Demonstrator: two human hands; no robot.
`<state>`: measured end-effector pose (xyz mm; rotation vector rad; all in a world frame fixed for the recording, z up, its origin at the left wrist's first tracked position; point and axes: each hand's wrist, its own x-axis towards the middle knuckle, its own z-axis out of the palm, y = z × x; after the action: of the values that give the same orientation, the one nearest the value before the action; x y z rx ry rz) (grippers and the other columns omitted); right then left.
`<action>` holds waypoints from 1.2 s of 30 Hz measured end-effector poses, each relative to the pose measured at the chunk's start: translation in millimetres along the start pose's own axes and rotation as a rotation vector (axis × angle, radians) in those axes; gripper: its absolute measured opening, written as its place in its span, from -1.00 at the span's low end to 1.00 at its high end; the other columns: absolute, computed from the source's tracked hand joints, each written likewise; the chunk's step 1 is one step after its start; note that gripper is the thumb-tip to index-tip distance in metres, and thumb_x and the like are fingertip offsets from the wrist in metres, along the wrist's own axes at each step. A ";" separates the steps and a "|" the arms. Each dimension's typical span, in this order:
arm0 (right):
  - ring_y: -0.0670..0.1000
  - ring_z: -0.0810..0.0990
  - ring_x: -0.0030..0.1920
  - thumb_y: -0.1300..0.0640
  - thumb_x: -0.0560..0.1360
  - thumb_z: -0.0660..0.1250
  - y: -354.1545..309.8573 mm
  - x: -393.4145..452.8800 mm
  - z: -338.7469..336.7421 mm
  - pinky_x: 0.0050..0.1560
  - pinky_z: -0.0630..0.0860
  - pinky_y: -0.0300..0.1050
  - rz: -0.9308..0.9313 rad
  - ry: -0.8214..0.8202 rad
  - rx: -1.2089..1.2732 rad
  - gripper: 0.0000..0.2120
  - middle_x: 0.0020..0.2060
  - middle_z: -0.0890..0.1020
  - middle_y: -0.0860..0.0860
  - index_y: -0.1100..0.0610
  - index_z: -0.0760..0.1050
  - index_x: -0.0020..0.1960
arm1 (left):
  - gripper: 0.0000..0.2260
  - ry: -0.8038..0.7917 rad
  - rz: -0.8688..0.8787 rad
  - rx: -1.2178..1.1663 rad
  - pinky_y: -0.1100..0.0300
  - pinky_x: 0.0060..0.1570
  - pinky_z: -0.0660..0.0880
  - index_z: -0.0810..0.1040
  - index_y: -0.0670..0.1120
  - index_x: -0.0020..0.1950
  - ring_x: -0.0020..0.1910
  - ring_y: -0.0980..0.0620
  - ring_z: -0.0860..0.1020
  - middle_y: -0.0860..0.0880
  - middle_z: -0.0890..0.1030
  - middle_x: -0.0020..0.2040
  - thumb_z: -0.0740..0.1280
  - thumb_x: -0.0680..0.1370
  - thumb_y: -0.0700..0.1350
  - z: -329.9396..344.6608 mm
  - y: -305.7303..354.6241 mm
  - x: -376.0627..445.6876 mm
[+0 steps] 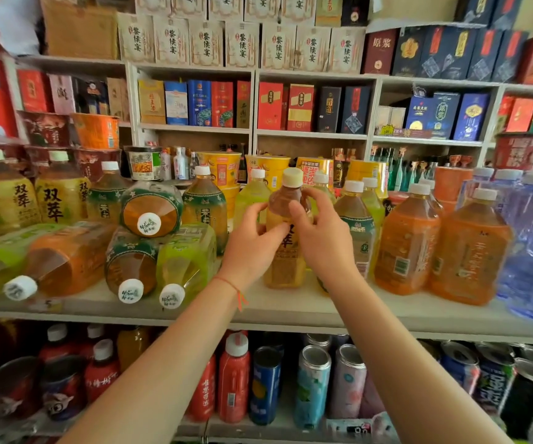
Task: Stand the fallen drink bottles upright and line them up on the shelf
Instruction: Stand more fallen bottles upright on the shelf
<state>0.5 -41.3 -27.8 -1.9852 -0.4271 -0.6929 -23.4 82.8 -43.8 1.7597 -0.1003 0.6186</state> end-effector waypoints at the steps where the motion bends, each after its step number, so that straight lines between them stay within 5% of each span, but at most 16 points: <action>1: 0.03 0.64 -0.08 -0.19 0.66 0.15 -2.0 3.9 0.2 -0.14 0.54 -0.02 0.005 0.008 -0.052 -0.59 -0.02 0.66 -0.05 -0.12 0.31 0.47 | -0.57 -0.014 0.022 0.057 0.01 0.16 0.56 0.43 0.15 0.36 0.11 0.10 0.62 0.14 0.64 0.11 0.41 0.52 0.14 2.2 -0.8 5.8; 6: 0.17 0.60 0.15 -0.09 0.69 0.12 -4.1 13.7 6.0 -0.02 0.50 0.02 0.038 -0.038 -0.241 -0.48 0.25 0.59 0.13 0.05 0.15 0.59 | -0.57 -0.019 0.021 0.303 0.05 0.06 0.52 0.45 0.00 0.42 0.09 -0.01 0.58 0.11 0.59 0.04 0.30 0.61 0.16 8.8 -4.4 25.0; 11: 0.22 0.39 0.40 0.09 0.64 0.22 -6.2 -1.2 18.5 0.15 0.40 -0.03 0.030 -0.022 -0.326 -0.36 0.47 0.30 0.22 0.17 0.03 0.62 | -0.63 -0.140 -0.018 0.293 0.10 0.13 0.52 0.46 -0.01 0.46 0.15 -0.01 0.58 -0.03 0.62 0.25 0.29 0.64 -0.03 -6.8 -6.6 19.0; 13: 0.24 0.27 0.48 0.17 0.61 0.26 -13.4 -13.0 26.6 0.38 0.33 0.05 -0.135 0.132 -0.368 -0.41 0.48 0.28 0.26 0.27 0.16 0.57 | -0.70 -0.086 0.129 0.351 0.19 0.13 0.46 0.55 -0.03 0.36 0.18 0.05 0.57 -0.01 0.64 0.23 0.31 0.63 -0.09 -22.7 -6.9 6.7; 15: 0.22 0.34 0.42 0.26 0.56 0.30 -23.4 -22.9 40.1 0.39 0.36 0.08 -0.331 0.214 -0.314 -0.52 0.38 0.39 0.26 0.31 0.35 0.46 | -0.76 0.083 0.387 0.530 0.11 0.17 0.47 0.61 -0.07 0.25 0.20 0.00 0.54 -0.02 0.66 0.17 0.32 0.60 -0.14 -44.6 -7.3 -5.7; 18: 0.13 0.46 0.27 0.20 0.58 0.33 -38.7 -33.7 65.1 0.27 0.42 -0.06 -0.387 -0.043 -0.190 -0.64 0.27 0.45 0.15 0.25 0.46 0.36 | -0.74 0.409 0.640 0.763 -0.04 0.32 0.38 0.60 -0.13 0.19 0.28 -0.13 0.46 -0.11 0.59 0.21 0.31 0.51 -0.16 -82.4 -7.5 -16.6; 20: 0.06 0.42 0.33 0.00 0.59 0.33 -48.4 -42.7 82.2 0.22 0.31 -0.25 -0.307 -0.288 -0.102 -0.49 0.34 0.38 0.07 0.13 0.33 0.48 | -0.64 0.518 0.628 0.848 -0.12 0.41 0.28 0.54 -0.11 0.29 0.39 -0.17 0.39 -0.14 0.51 0.33 0.33 0.50 -0.12 -111.0 -11.3 -17.3; 22: 0.04 0.25 0.48 -0.20 0.50 0.39 -52.6 -51.6 98.3 0.32 0.23 -0.20 -0.224 -0.508 -0.026 -0.22 0.49 0.21 0.05 -0.01 0.11 0.58 | -0.54 0.497 0.551 0.878 -0.13 0.47 0.20 0.45 -0.07 0.41 0.49 -0.18 0.29 -0.14 0.42 0.45 0.35 0.50 -0.06 -139.9 -21.2 -12.4; 24: 0.10 0.00 0.60 -0.31 0.37 0.48 -53.4 -60.1 111.1 0.50 0.19 0.06 -0.199 -0.650 -0.091 0.04 0.60 -0.06 0.04 -0.12 -0.07 0.61 | -0.43 0.394 0.435 0.873 -0.14 0.50 0.16 0.36 -0.01 0.50 0.56 -0.19 0.19 -0.13 0.30 0.56 0.39 0.51 0.01 -163.6 -33.8 -4.7; 27: 0.18 -0.16 0.61 -0.25 0.30 0.56 -52.2 -67.4 124.1 0.50 0.22 0.26 -0.240 -0.666 -0.271 0.15 0.59 -0.30 -0.02 -0.24 -0.17 0.59 | -0.37 0.236 0.356 0.878 -0.16 0.51 0.20 0.31 0.07 0.56 0.59 -0.18 0.13 -0.08 0.16 0.63 0.45 0.52 0.03 -181.8 -48.8 5.7; 31: 0.16 -0.11 0.61 -0.27 0.29 0.56 -44.4 -70.7 129.7 0.49 0.20 0.21 -0.365 -0.559 -0.350 0.16 0.60 -0.24 -0.05 -0.20 -0.14 0.61 | -0.41 0.183 0.398 0.881 -0.22 0.47 0.22 0.30 0.15 0.57 0.59 -0.25 0.08 -0.10 0.11 0.64 0.40 0.57 0.06 -185.3 -51.8 15.2; 36: 0.20 0.13 0.59 -0.32 0.46 0.39 -46.2 -73.3 137.3 0.46 0.33 0.23 -0.548 -0.329 -0.453 -0.13 0.56 0.25 0.11 0.16 0.23 0.56 | -0.49 0.172 0.435 0.891 -0.19 0.39 0.36 0.39 0.12 0.53 0.57 -0.24 0.16 -0.10 0.15 0.63 0.38 0.59 0.08 -187.0 -50.9 19.2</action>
<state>-41.8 100.3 -95.1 -2.4470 -1.1224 -0.8527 -53.3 275.0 -51.5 2.5527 -0.0952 1.2618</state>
